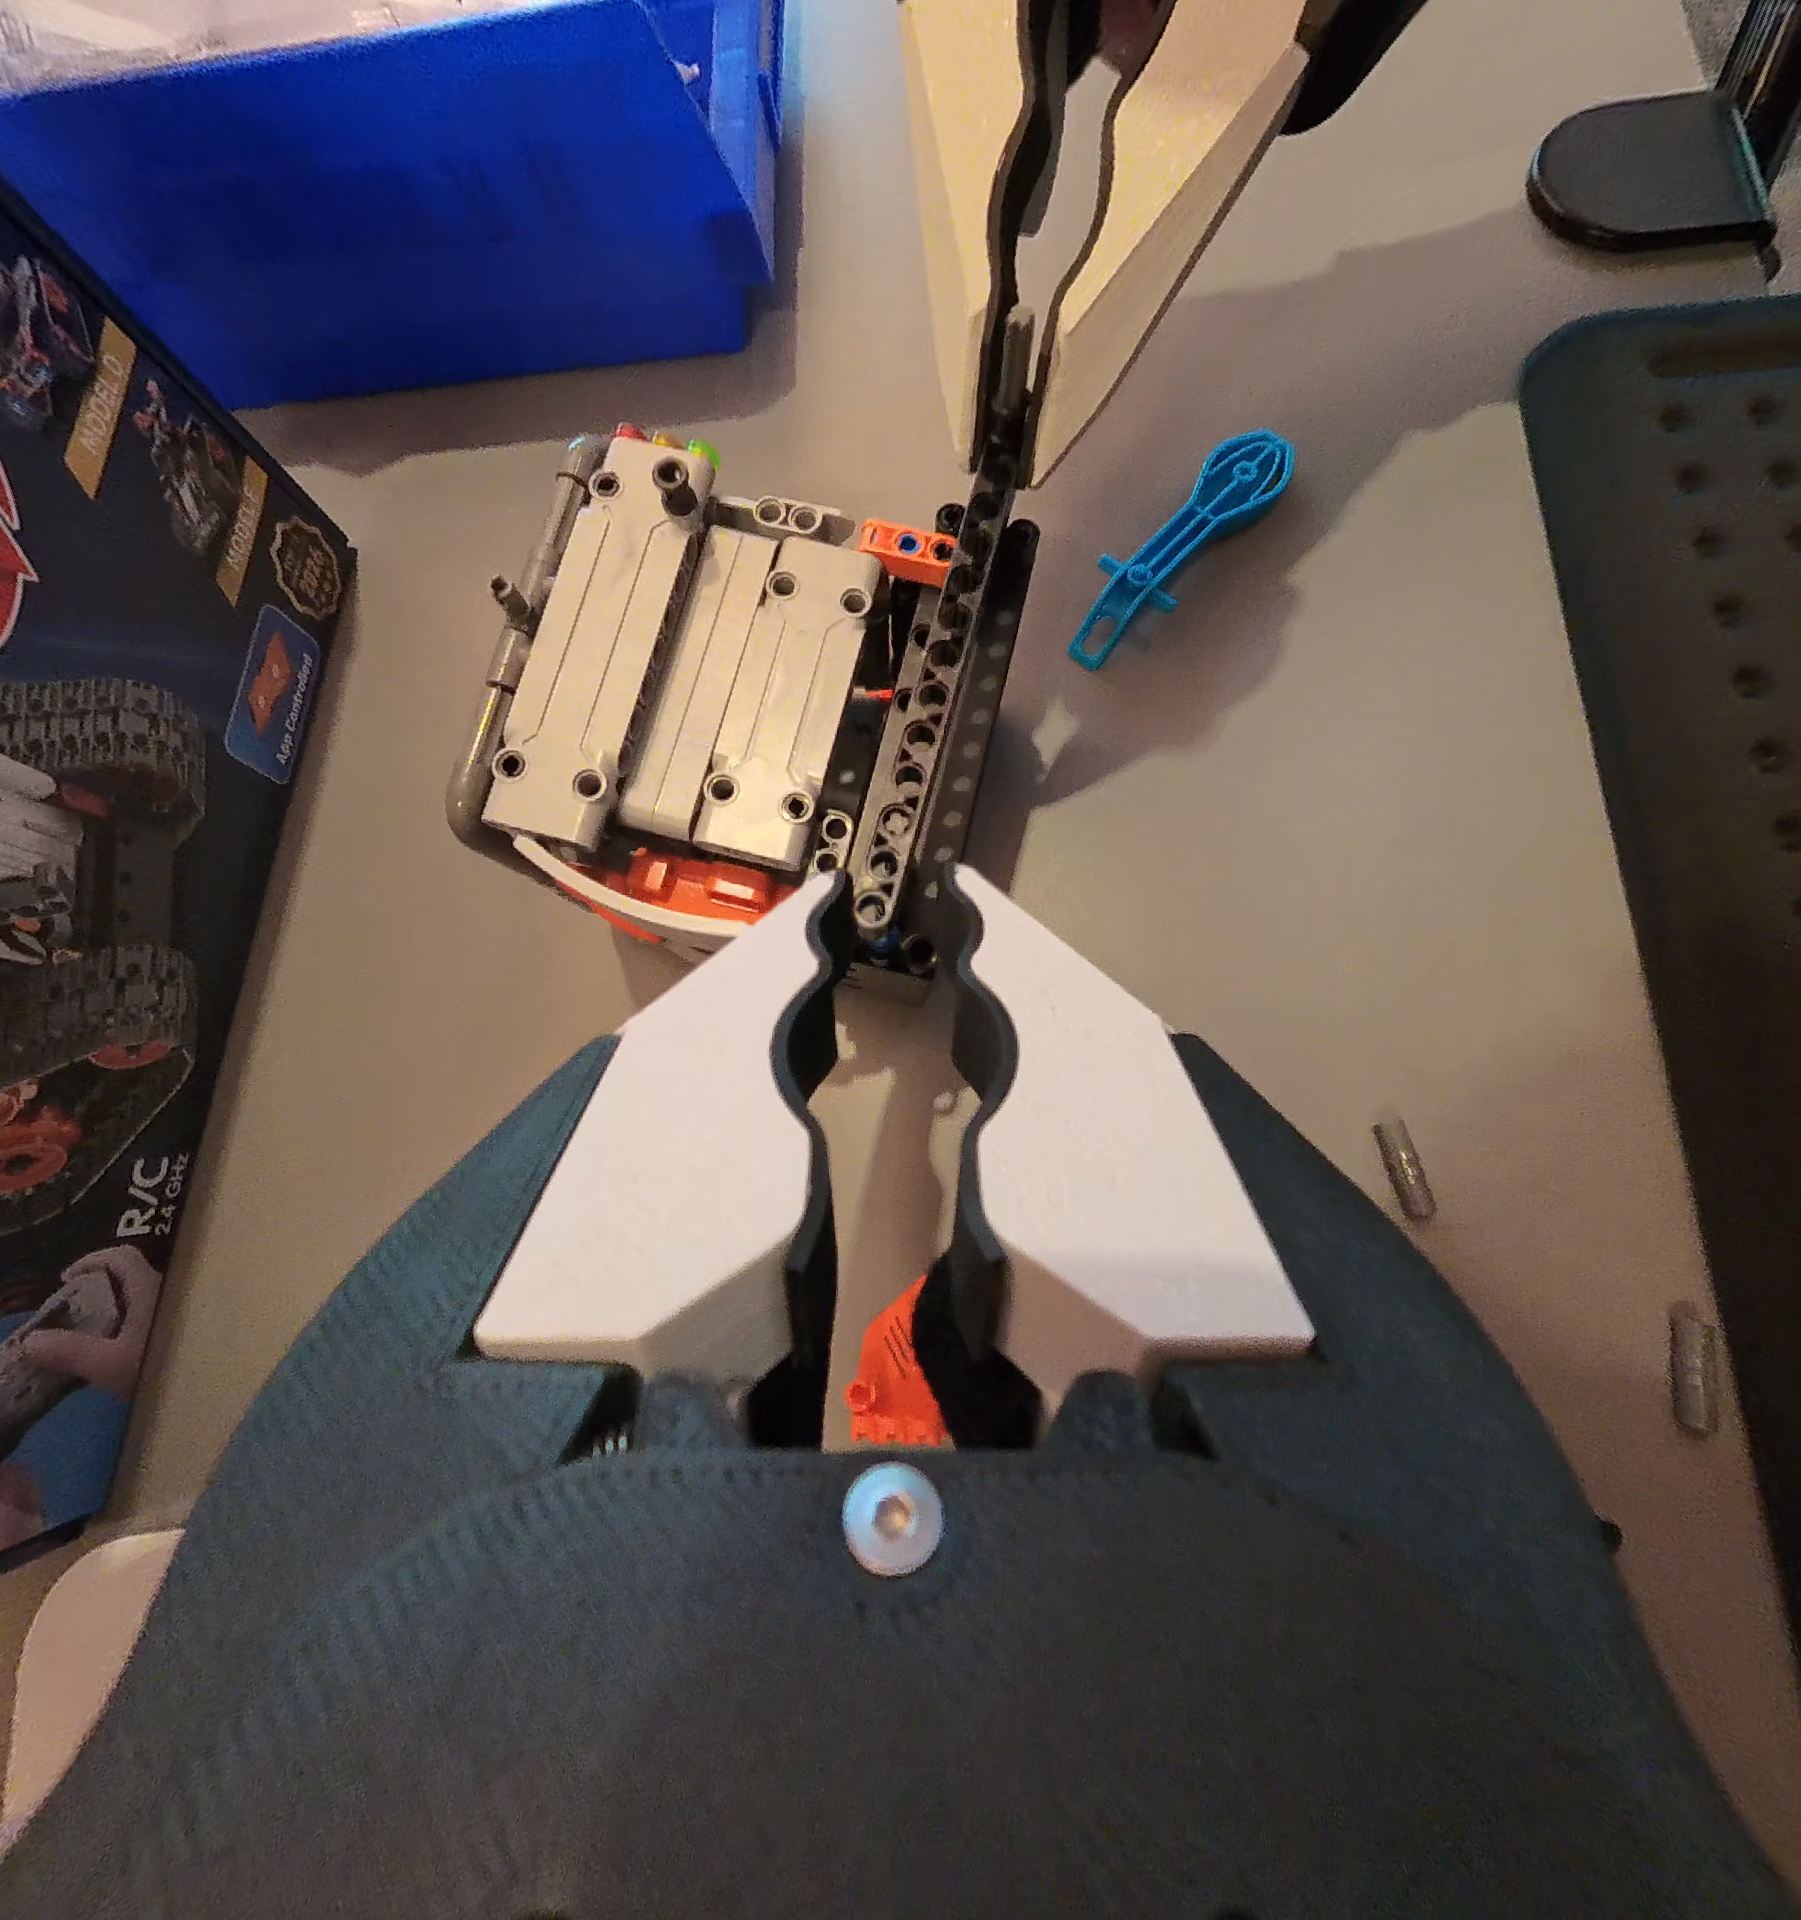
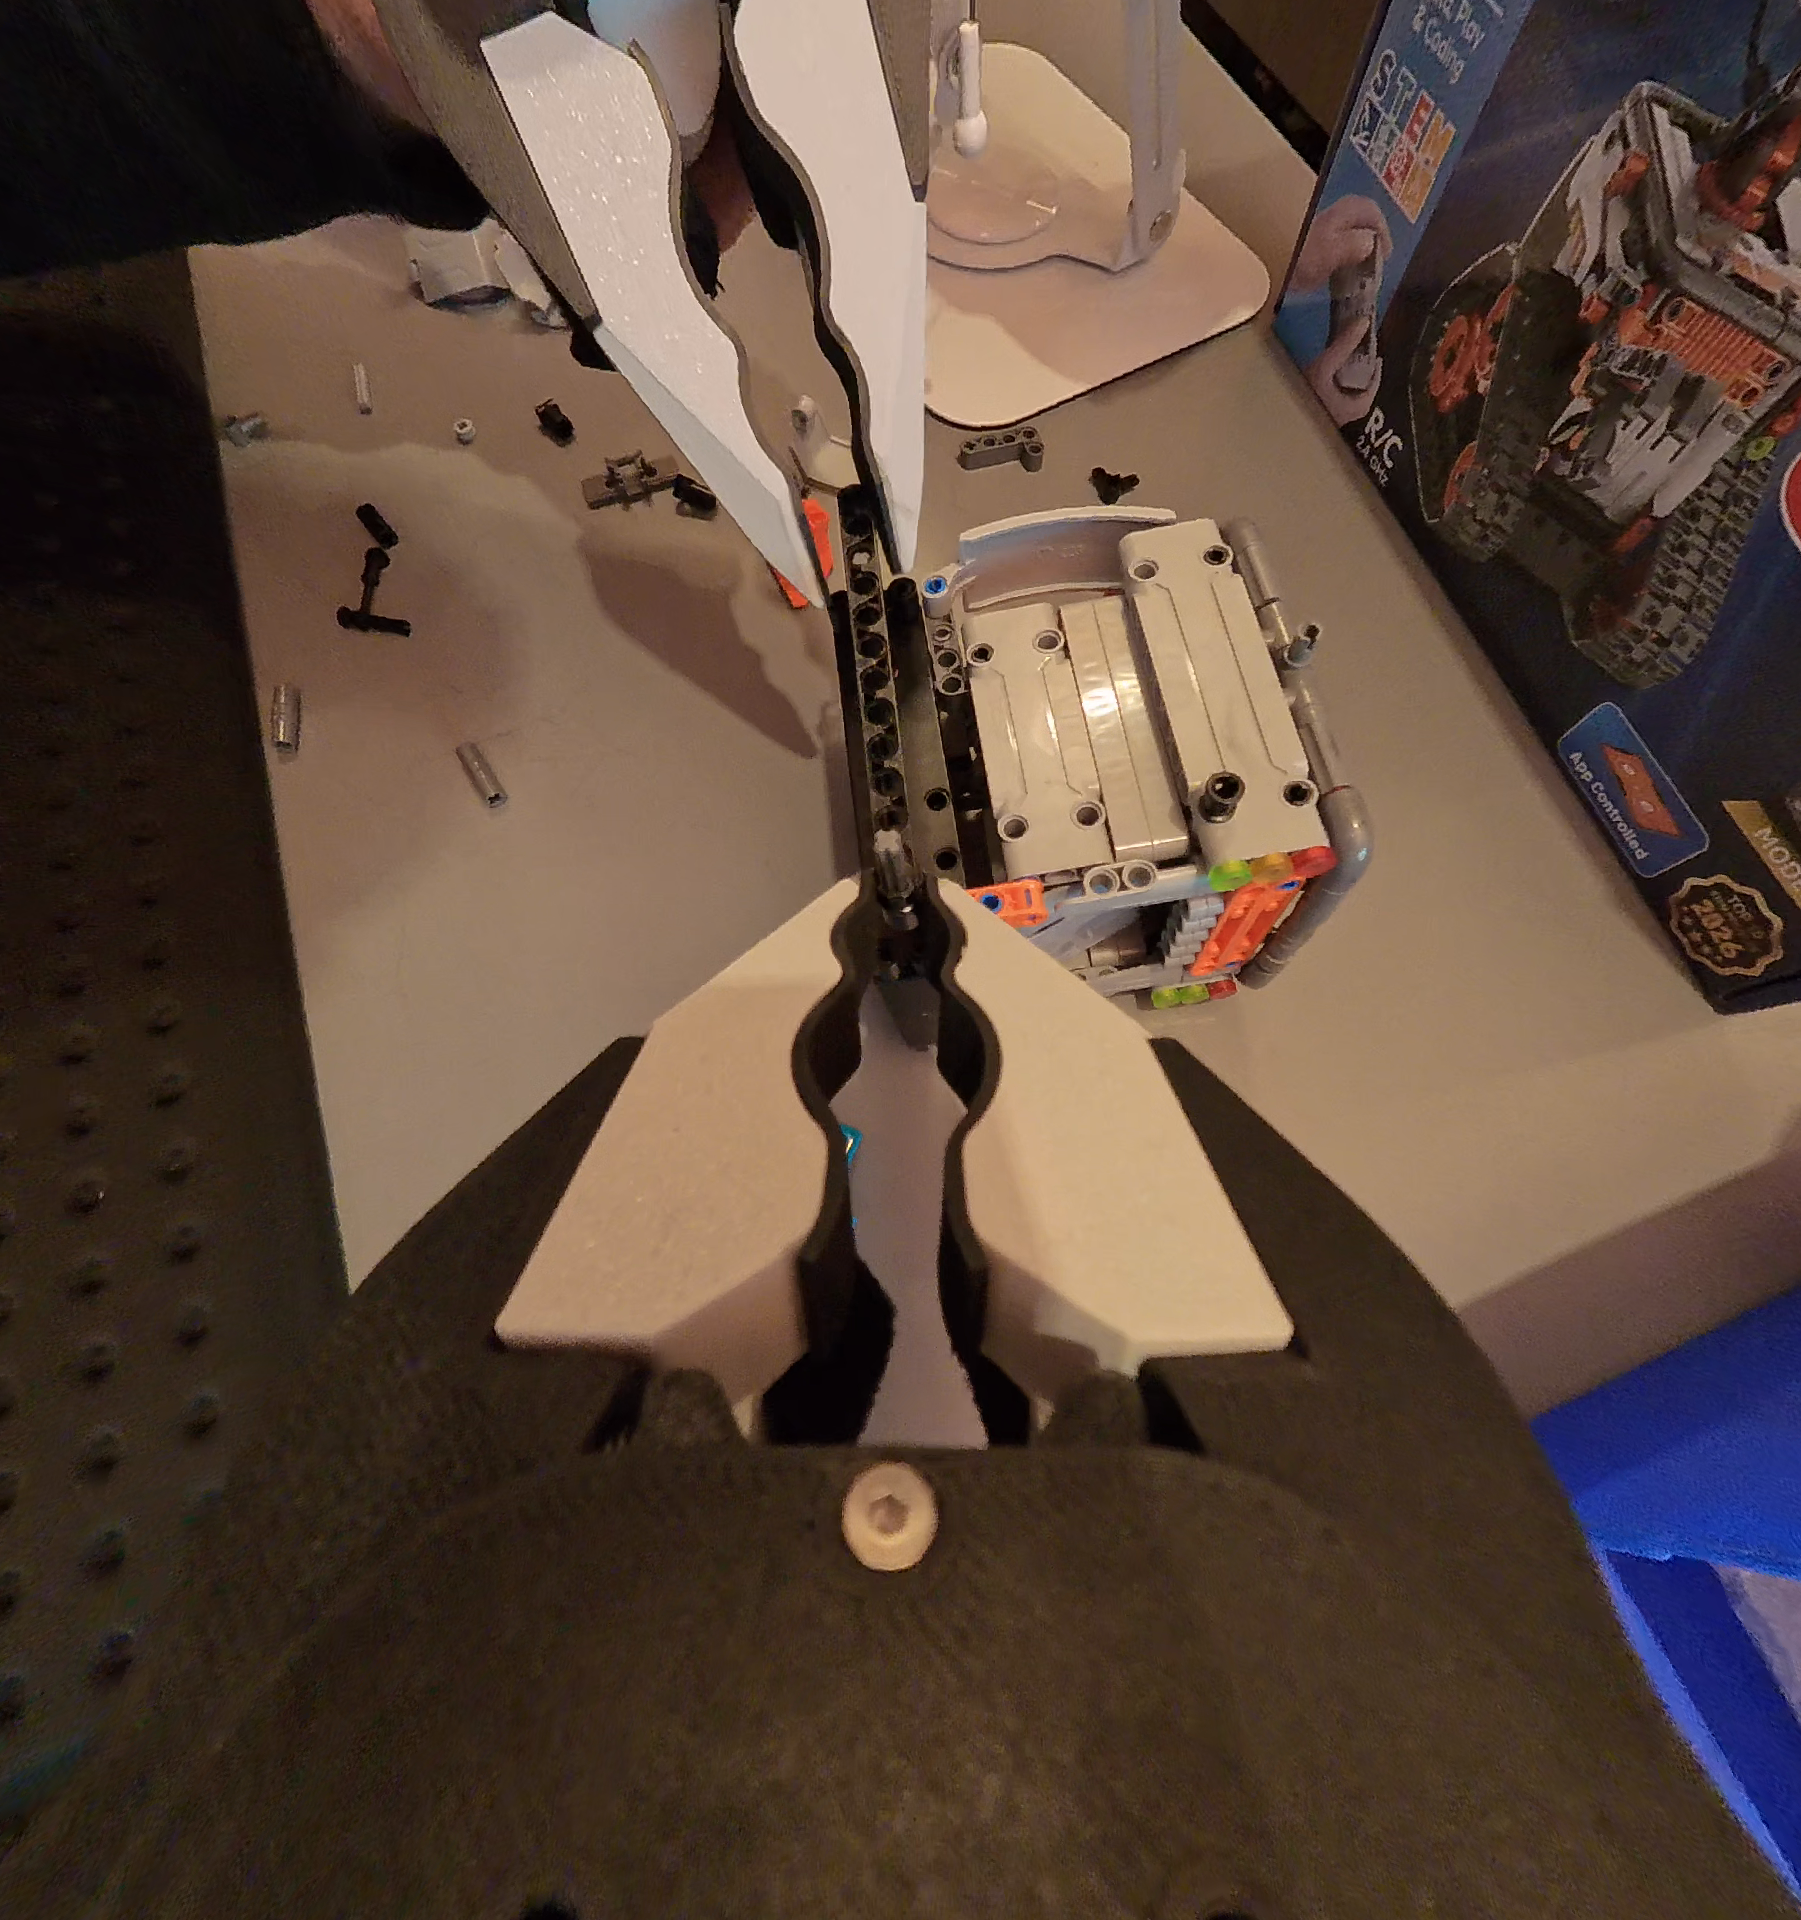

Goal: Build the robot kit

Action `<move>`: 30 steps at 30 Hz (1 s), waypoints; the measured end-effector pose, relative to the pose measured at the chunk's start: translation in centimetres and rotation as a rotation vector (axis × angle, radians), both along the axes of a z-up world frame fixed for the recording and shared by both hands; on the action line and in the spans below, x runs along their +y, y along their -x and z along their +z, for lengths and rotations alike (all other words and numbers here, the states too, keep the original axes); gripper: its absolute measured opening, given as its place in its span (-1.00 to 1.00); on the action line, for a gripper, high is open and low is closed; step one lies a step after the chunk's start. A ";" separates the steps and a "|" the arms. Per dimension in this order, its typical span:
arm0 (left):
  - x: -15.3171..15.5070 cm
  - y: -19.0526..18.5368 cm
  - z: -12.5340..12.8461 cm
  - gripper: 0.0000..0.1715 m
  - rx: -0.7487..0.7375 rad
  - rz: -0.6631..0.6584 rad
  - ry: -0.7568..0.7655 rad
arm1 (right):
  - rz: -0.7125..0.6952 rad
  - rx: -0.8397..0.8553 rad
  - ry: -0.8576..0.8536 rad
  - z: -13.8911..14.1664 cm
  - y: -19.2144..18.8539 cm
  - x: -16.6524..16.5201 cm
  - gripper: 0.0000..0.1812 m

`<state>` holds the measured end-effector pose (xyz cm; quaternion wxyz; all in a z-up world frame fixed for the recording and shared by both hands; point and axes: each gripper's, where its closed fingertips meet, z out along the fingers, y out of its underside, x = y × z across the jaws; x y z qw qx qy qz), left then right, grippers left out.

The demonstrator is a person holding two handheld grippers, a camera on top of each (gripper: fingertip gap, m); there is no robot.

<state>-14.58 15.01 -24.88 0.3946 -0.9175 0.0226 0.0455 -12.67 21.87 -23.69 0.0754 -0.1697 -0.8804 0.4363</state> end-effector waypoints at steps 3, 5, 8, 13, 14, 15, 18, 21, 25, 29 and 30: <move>-0.5 0.0 0.1 -0.84 -0.009 0.006 -0.011 | 0.009 0.001 -0.010 0.1 0.0 0.0 -0.95; -0.8 0.0 0.6 -0.85 -0.025 0.010 -0.038 | 0.014 -0.005 -0.017 0.1 0.0 0.0 -0.95; -1.0 0.0 1.5 -0.88 -0.041 0.010 -0.082 | 0.018 -0.007 -0.024 0.1 -0.1 0.0 -0.95; -0.8 0.2 1.7 -0.94 -0.024 0.005 -0.082 | 0.021 -0.006 -0.043 0.1 0.0 0.0 -0.95; -0.8 0.3 1.5 -0.95 -0.015 0.003 -0.069 | 0.022 -0.007 -0.045 0.1 0.1 0.0 -0.95; -0.7 0.3 1.3 -0.95 -0.009 0.003 -0.060 | 0.021 -0.008 -0.050 0.0 0.1 0.0 -0.95; -0.6 0.2 1.2 -1.00 0.007 -0.004 -0.061 | 0.025 -0.009 -0.068 -0.3 0.1 -0.1 -0.95; -0.5 0.2 1.1 -1.00 0.012 -0.009 -0.063 | 0.021 -0.001 -0.089 -0.5 0.1 -0.1 -0.95; -0.5 0.3 1.1 -1.00 0.011 -0.008 -0.074 | 0.016 -0.010 -0.099 -0.8 0.2 -0.1 -0.95; -0.7 0.2 1.2 -0.96 -0.029 0.002 -0.102 | 0.016 0.001 -0.127 -1.1 0.2 -0.2 -0.95; -0.9 0.2 1.2 -0.94 -0.040 0.004 -0.108 | 0.014 0.000 -0.132 -1.1 0.2 -0.2 -0.95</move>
